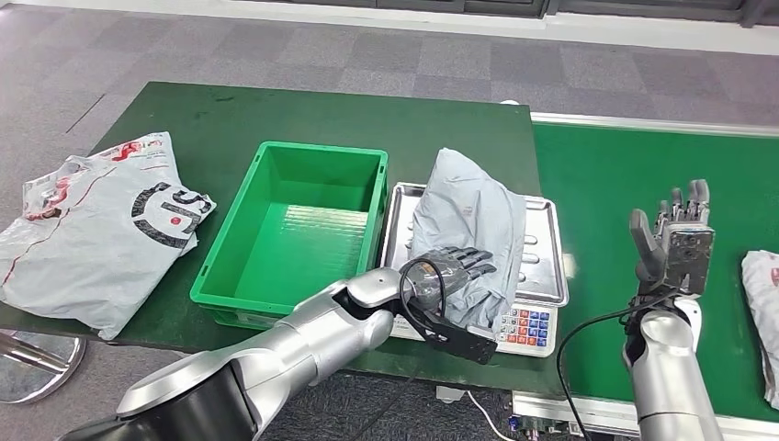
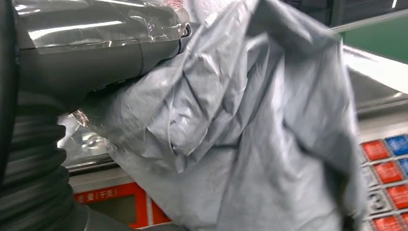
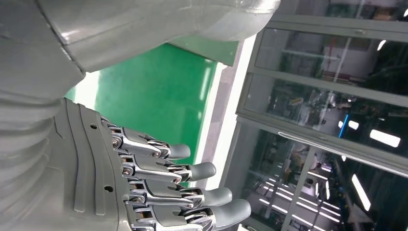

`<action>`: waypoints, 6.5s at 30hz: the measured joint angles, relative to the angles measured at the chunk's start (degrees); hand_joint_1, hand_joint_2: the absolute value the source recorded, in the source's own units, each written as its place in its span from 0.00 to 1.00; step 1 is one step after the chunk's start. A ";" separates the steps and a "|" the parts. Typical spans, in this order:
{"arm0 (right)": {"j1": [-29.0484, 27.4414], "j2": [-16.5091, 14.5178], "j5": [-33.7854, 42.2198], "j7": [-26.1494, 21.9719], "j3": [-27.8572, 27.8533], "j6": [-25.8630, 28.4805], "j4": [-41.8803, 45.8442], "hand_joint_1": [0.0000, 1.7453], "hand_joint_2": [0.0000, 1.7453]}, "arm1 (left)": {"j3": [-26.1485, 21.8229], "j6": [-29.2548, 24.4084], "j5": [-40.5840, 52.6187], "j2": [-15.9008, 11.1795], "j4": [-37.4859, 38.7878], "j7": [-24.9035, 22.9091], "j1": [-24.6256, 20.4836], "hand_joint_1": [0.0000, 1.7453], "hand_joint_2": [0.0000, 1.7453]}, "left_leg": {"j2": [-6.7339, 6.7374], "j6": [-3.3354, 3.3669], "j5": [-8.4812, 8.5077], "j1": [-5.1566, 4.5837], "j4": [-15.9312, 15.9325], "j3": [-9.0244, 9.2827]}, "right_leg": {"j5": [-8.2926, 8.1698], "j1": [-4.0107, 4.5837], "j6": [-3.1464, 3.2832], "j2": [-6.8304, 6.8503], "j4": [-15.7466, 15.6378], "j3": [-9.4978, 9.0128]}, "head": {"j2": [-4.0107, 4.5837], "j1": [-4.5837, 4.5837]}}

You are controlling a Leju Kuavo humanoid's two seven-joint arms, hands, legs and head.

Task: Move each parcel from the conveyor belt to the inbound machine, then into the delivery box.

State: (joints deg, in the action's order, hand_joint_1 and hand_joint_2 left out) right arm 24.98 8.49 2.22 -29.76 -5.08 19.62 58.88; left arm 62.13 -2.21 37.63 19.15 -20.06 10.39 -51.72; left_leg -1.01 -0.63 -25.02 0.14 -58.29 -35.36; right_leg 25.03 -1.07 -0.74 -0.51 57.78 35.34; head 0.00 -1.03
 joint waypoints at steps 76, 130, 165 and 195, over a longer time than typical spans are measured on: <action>-1.82 1.58 -0.37 3.69 3.93 -1.20 3.31 0.00 1.00 | -40.54 -37.48 29.59 -6.02 -11.66 -7.39 -6.59 1.00 1.00 | -0.02 -0.05 0.06 0.03 0.01 -0.02 | 0.00 0.03 0.02 0.00 0.05 0.01 | 0.00 0.00; -2.53 -0.25 -5.36 7.27 0.71 -6.61 5.99 0.00 1.00 | -69.50 -4.90 -15.03 -5.42 -11.96 10.43 -6.39 0.00 1.00 | -0.07 -0.11 0.09 0.05 0.01 -0.07 | 0.00 0.04 0.03 0.02 0.07 0.07 | 0.00 0.00; 6.30 5.62 -31.38 15.97 5.32 17.55 -18.65 0.00 1.00 | -48.14 4.53 -42.60 0.16 -6.95 8.67 1.05 0.00 1.00 | -0.45 -0.01 0.03 -0.01 -0.04 -0.10 | 0.09 -0.02 -0.09 0.38 0.01 -0.07 | 0.00 0.01; 9.53 11.84 -58.47 36.39 12.85 -23.56 -35.84 0.00 1.00 | -37.85 2.03 -39.84 -0.74 -4.91 9.35 1.47 0.00 1.00 | -0.26 -0.02 0.03 0.02 -0.01 -0.07 | 0.08 0.02 -0.08 0.22 0.03 -0.02 | 0.00 0.00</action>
State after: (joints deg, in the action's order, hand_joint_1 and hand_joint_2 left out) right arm 34.51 20.33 -56.25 6.63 7.77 -3.94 23.03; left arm 24.28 -0.19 -2.21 18.41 -24.97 19.74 -50.25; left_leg -1.27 -0.65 -24.99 0.16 -58.31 -35.43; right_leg 25.11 -1.05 -0.82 -0.29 57.81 35.32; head 0.00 -1.03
